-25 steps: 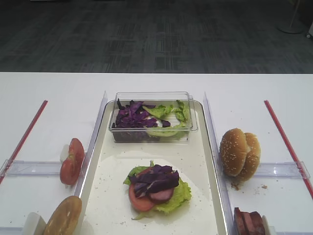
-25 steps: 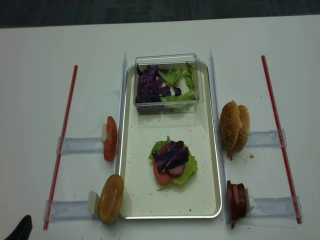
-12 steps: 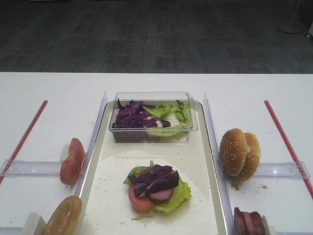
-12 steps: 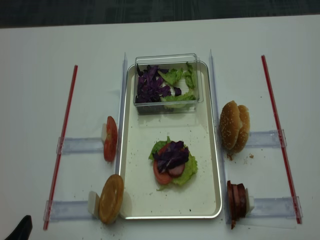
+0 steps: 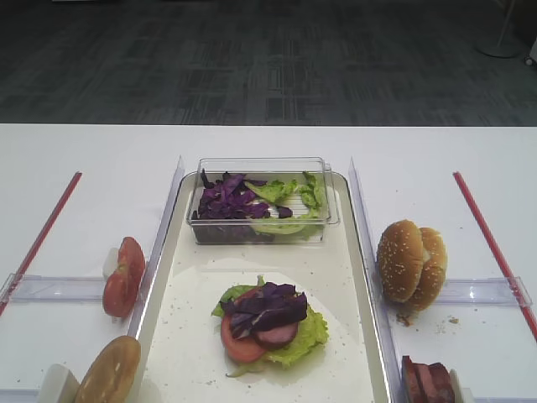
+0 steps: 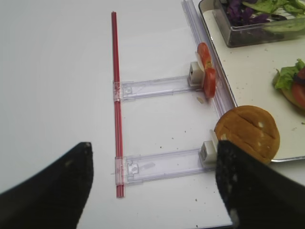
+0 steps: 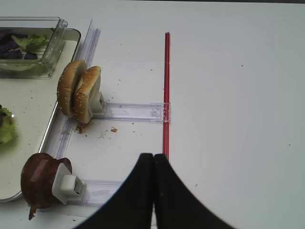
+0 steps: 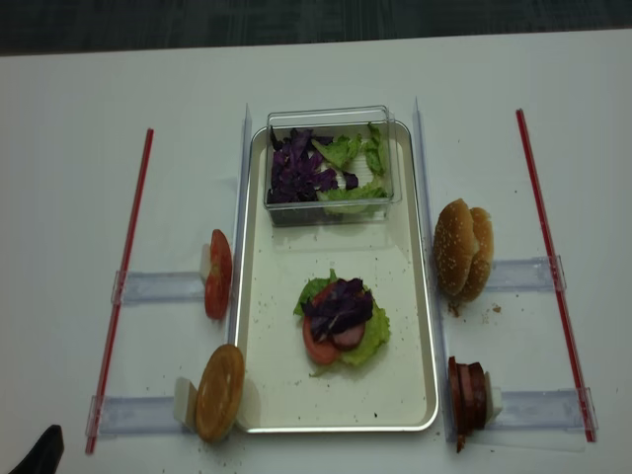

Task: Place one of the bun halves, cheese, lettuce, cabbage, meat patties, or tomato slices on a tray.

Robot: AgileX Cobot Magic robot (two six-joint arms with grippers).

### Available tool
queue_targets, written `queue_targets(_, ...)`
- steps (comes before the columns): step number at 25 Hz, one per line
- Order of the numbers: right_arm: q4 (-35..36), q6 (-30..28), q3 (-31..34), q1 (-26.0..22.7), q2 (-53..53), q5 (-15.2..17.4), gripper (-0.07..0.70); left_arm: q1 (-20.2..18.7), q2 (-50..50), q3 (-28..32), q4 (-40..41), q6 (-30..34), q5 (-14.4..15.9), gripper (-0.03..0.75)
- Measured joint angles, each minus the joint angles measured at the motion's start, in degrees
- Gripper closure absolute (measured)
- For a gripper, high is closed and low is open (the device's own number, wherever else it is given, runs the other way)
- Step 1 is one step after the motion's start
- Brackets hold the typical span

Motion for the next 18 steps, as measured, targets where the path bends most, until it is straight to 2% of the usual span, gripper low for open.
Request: queue_targets(18, 0.00, 0.00, 0.00, 0.00, 0.00, 0.00, 0.267, 0.00, 0.00, 0.00, 0.00, 0.00, 0.00, 0.223)
